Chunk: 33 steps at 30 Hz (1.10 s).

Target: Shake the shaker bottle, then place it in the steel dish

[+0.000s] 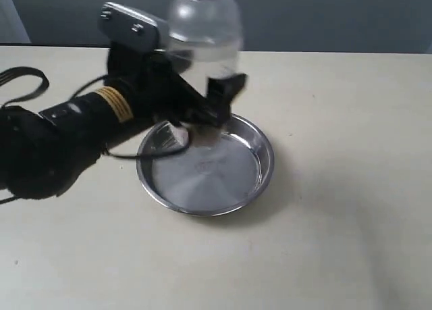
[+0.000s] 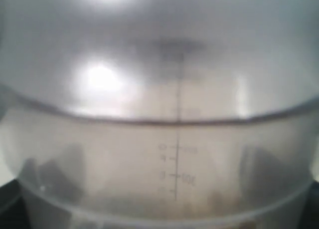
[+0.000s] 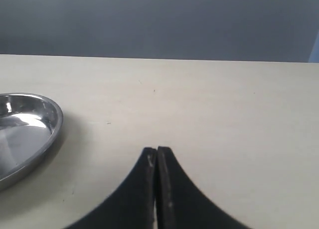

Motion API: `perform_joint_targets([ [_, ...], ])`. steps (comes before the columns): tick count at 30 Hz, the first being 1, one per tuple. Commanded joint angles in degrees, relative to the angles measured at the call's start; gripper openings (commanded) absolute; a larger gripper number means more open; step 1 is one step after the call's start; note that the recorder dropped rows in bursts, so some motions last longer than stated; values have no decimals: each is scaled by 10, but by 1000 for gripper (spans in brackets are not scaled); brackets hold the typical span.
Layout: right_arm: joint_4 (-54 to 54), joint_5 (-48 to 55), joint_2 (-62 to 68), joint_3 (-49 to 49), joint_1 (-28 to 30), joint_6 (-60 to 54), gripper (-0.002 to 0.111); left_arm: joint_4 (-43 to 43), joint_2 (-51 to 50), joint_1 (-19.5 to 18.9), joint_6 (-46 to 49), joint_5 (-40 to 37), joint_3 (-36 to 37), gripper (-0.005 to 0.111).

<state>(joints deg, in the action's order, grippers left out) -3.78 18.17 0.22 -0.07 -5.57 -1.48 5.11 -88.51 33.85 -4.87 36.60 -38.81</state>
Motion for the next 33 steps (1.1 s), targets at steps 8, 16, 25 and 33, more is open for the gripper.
perform_joint_targets([
  [8,1,-6,-2,1,-2,0,-1,316,-11,-5,49,71,-5,0],
  [16,1,-7,-2,1,-2,0,-1,290,-8,1,30,77,-5,1],
  [25,1,-7,-2,1,-2,0,-1,90,-8,-5,85,35,-5,0],
  [33,1,-7,-2,1,-2,0,-1,-229,-14,-15,-6,29,-6,0],
])
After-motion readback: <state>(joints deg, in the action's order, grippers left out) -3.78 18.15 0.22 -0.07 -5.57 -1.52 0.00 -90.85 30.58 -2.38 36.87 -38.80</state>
